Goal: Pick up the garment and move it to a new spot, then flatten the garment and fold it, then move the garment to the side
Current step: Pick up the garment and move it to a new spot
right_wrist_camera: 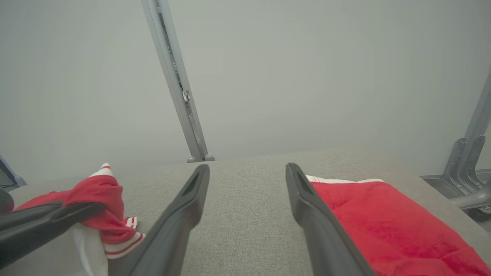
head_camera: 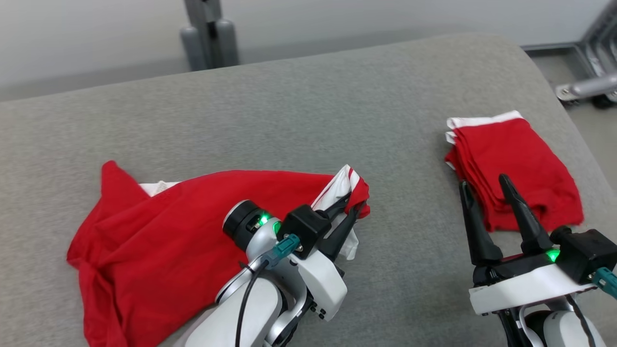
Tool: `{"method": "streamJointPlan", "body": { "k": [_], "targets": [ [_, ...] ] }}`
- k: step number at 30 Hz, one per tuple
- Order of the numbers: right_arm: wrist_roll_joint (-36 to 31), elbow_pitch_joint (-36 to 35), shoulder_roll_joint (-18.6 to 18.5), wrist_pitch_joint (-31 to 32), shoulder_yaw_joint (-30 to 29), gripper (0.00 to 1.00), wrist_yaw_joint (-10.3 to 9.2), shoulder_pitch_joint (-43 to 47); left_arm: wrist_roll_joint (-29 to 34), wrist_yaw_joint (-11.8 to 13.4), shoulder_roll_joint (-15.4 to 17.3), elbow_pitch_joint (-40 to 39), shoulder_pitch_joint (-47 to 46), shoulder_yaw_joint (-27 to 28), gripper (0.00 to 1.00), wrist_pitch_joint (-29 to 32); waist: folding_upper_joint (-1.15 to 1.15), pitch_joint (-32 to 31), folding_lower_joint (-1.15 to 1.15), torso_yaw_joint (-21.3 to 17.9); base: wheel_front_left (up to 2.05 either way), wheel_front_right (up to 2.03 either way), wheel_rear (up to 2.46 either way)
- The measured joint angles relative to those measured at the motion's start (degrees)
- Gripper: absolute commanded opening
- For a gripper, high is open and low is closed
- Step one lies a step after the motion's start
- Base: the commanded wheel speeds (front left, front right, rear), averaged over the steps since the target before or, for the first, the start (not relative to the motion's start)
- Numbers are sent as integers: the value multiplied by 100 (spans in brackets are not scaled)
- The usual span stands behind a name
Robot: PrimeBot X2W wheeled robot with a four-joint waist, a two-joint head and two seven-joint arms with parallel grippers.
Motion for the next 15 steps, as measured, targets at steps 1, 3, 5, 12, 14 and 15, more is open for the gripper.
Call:
{"method": "streamJointPlan", "body": {
  "k": [1, 3, 5, 12, 14, 15],
  "targets": [
    [22, 12, 3, -31, 22, 100, 0, -2, 0, -20, -11, 65, -47, -16, 0, -18, 0, 40, 0, -78, 0, 0, 0],
    [68, 60, 1, -100, 2, 100, 0, -19, -10, -109, -30, 238, -126, -82, 28, -15, 0, 154, 0, -193, 0, 0, 0],
    [98, 141, 3, -147, -51, 100, 0, -12, -74, -177, -26, 410, -126, -132, 100, -27, 0, 241, 0, -290, 0, 0, 0],
    [44, 190, 5, -203, -147, 100, 0, -48, -223, -346, -31, 305, -170, -130, 100, -350, 0, 339, 0, -193, 0, 0, 0],
    [-3, 174, 4, -203, -188, 100, 0, -114, -214, -280, 25, 176, -176, -54, 100, -432, 0, 329, 0, -91, 0, 0, 0],
    [-24, 149, 5, -202, -199, 100, 0, -129, -185, -202, 80, 115, -188, 25, 100, -472, 0, 320, 0, -35, 0, 0, 0]
  ]
}}
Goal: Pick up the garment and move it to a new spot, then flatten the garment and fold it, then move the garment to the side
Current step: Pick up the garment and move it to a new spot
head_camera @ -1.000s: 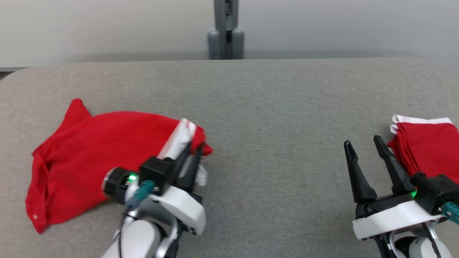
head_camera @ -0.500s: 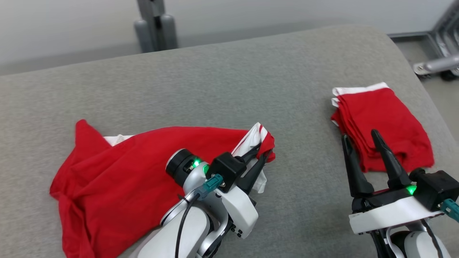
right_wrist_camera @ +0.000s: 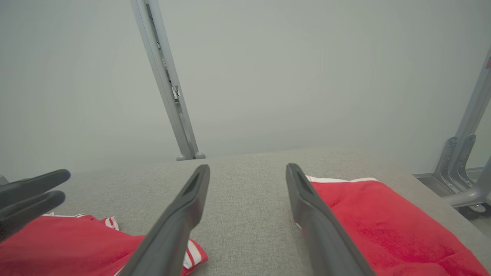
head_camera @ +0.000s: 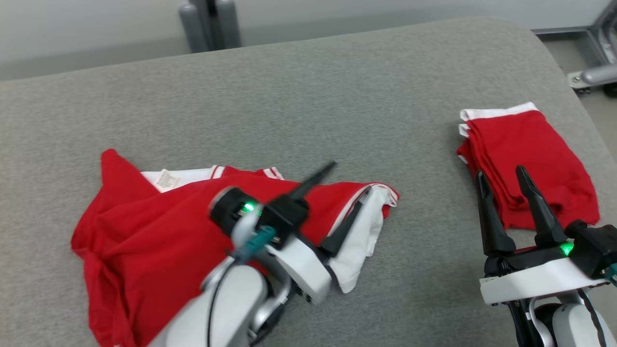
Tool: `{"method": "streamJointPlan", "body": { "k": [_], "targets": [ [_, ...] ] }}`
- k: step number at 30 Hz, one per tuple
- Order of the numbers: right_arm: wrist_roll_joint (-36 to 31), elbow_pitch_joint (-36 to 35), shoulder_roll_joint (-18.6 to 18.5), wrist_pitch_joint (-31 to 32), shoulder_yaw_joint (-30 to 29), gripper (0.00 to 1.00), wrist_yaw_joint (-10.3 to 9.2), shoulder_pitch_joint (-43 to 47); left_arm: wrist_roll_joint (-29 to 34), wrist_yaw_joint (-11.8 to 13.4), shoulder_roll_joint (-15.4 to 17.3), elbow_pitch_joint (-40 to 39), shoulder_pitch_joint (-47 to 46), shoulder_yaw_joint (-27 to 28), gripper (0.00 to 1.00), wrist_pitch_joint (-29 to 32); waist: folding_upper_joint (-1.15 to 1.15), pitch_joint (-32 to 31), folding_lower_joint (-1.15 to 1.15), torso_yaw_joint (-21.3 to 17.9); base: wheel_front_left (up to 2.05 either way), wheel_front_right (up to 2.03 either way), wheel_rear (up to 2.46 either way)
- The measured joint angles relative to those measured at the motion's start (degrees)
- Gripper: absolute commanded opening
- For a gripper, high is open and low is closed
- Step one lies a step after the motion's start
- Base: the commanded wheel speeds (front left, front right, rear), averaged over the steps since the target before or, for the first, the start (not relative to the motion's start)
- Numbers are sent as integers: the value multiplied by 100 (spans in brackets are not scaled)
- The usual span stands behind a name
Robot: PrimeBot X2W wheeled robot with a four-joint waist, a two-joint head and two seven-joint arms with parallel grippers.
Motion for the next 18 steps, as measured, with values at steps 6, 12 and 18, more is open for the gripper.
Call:
{"method": "streamJointPlan", "body": {
  "k": [6, 12, 18],
  "targets": [
    [-118, -90, -1, 62, -79, 100, 0, -5, -109, 559, 313, -301, 5, 755, 100, -368, 0, -88, 0, 361, 0, 0, 0],
    [-186, -152, 0, 163, -94, 100, 0, 2, -372, 1020, 641, -360, 157, 1642, 100, -773, 0, -243, 0, 691, 0, 0, 0],
    [-224, -154, 1, 264, -88, 100, 0, 31, -561, 1220, 907, -370, 517, 2429, 100, -983, 0, -455, 0, 887, 0, 0, 0]
  ]
}}
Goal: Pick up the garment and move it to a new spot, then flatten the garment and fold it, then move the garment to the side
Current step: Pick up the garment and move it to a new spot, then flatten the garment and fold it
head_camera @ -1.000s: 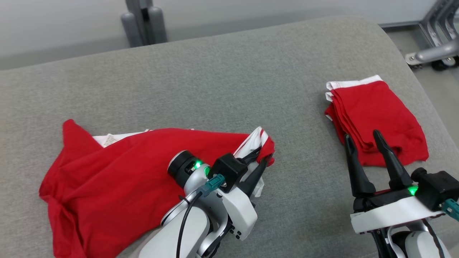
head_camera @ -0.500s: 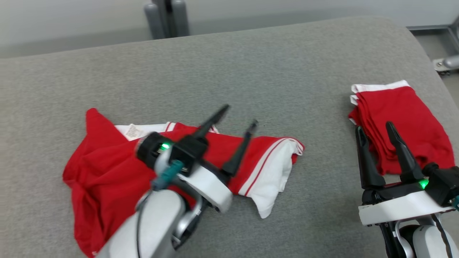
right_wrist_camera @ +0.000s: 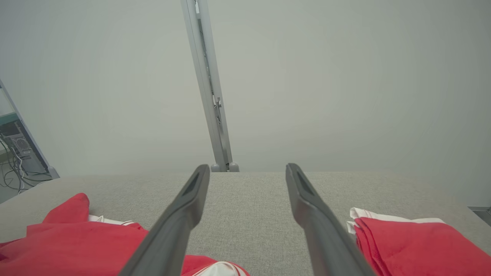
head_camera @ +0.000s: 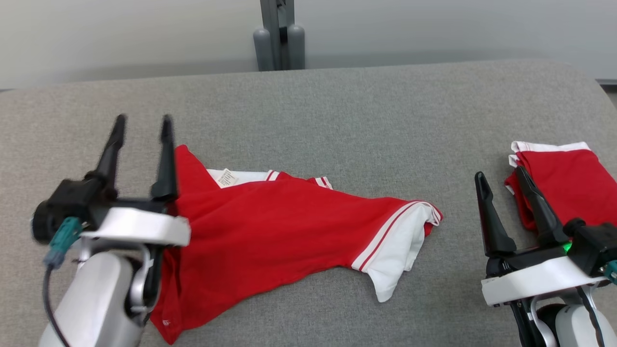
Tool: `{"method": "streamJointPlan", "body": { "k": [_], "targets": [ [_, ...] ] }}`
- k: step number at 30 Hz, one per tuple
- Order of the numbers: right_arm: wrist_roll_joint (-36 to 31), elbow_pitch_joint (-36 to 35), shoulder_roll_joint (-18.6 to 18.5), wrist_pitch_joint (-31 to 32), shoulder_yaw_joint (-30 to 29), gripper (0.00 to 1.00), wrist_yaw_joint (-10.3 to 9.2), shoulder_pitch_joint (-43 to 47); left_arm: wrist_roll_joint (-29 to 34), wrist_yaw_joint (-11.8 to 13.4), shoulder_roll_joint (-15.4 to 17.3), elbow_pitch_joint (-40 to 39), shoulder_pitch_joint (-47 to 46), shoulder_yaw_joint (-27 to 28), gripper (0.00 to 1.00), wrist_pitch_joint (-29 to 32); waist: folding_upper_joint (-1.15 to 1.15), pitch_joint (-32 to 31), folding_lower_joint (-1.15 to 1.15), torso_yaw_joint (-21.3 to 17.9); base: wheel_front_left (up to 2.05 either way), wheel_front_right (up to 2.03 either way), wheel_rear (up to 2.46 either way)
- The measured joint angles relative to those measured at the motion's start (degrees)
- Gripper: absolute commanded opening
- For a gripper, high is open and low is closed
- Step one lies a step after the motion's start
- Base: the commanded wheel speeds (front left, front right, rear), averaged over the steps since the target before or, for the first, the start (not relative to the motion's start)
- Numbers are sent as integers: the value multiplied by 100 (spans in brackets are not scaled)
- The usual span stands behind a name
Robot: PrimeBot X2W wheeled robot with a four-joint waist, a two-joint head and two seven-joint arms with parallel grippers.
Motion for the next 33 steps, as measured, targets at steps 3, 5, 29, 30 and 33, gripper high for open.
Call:
{"method": "streamJointPlan", "body": {
  "k": [3, 5, 29, 30, 33],
  "targets": [
    [-10, 34, -2, 23, -8, 100, 0, 49, -7, 51, 131, -78, 325, 267, 100, -18, 0, -127, 0, 44, 0, 0, 0],
    [-41, 58, 0, 57, -14, 100, 0, 127, 35, 74, 205, -185, 567, 392, 100, -23, 0, -219, 0, 69, 0, 0, 0],
    [-58, -4, -1, 310, -168, 100, 0, 715, 258, 627, 584, -1317, 2377, 447, 100, 710, 0, -695, 0, 159, 0, 0, 0],
    [-70, -7, -2, 315, -162, 100, 0, 714, 258, 627, 584, -1321, 2377, 445, 100, 710, 0, -686, 0, 171, 0, 0, 0],
    [-178, 2, -1, 382, -25, 100, 0, 704, 258, 627, 595, -1341, 2372, 425, 100, 755, 0, -656, 0, 198, 0, 0, 0]
  ]
}}
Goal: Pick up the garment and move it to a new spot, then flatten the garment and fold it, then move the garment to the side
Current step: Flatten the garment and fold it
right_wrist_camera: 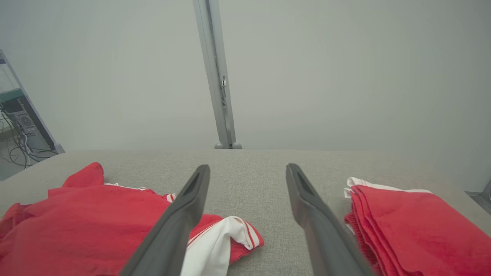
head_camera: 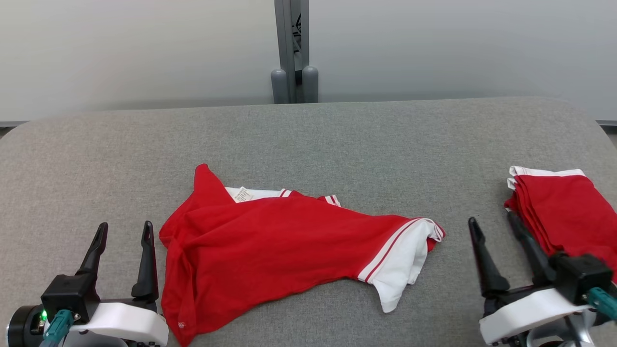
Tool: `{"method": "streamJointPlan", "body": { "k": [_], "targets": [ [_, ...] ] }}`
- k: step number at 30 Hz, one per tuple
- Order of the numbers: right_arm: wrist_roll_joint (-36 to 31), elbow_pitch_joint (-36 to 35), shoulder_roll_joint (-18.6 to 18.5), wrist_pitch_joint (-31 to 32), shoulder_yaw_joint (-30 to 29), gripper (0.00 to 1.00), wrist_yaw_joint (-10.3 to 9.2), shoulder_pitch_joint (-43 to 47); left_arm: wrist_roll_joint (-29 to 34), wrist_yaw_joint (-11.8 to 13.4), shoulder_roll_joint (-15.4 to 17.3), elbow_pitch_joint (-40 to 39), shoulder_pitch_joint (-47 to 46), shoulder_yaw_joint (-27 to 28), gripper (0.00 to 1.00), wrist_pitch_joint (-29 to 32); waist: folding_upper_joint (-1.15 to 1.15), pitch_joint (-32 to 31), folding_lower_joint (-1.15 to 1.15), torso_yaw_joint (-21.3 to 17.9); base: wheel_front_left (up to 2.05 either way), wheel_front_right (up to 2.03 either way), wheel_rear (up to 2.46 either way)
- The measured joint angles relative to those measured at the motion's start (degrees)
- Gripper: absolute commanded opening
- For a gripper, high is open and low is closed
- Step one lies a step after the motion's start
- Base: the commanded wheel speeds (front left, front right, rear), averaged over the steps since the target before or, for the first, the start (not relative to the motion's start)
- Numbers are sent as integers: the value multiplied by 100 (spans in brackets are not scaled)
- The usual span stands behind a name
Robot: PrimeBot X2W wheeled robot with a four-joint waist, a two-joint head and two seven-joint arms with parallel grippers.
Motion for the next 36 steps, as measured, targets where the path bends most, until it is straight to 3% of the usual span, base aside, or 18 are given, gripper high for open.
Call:
{"method": "streamJointPlan", "body": {
  "k": [12, 14, 26, 27, 28, 29, 30, 31, 36],
  "targets": [
    [-73, 1116, 2, 55, 158, 100, 0, -103, 10, -2, 3, -22, -149, -81, 100, -4, 0, 189, 0, 178, 0, 0, 0],
    [-85, 1716, -27, -16, 191, 100, 0, -276, 11, -10, -2, -35, -254, -102, 100, -22, 0, 285, 0, 226, 0, 0, 0],
    [-27, 3417, -47, -613, 722, 100, 0, -1215, 109, -138, -78, 64, -611, -365, 100, -24, 0, 660, 0, 435, 0, 0, 0],
    [9, 3522, -44, -639, 803, 95, 0, -1269, 108, -156, -78, 96, -623, -366, 100, -47, 0, 676, 0, 449, 0, 0, 0],
    [37, 3618, -36, -648, 878, 60, 0, -1318, 108, -175, -79, 123, -631, -366, 100, -56, 0, 687, 0, 462, 0, 0, 0],
    [81, 3696, -35, -662, 943, 47, 0, -1358, 104, -178, -83, 146, -649, -372, 100, -70, 0, 697, 0, 473, 0, 0, 0],
    [134, 3787, -41, -659, 1016, 19, 0, -1406, 101, -179, -87, 172, -675, -376, 100, -79, 0, 705, 0, 483, 0, 0, 0],
    [181, 3842, -41, -659, 1071, 0, 0, -1434, 100, -186, -92, 191, -697, -380, 100, -98, 0, 708, 0, 492, 0, 0, 0],
    [525, 3884, -18, -549, 1080, 0, 2, -1394, 78, -225, -107, 297, -709, -411, 100, -149, 0, 684, 0, 518, 0, 0, 0]
  ]
}}
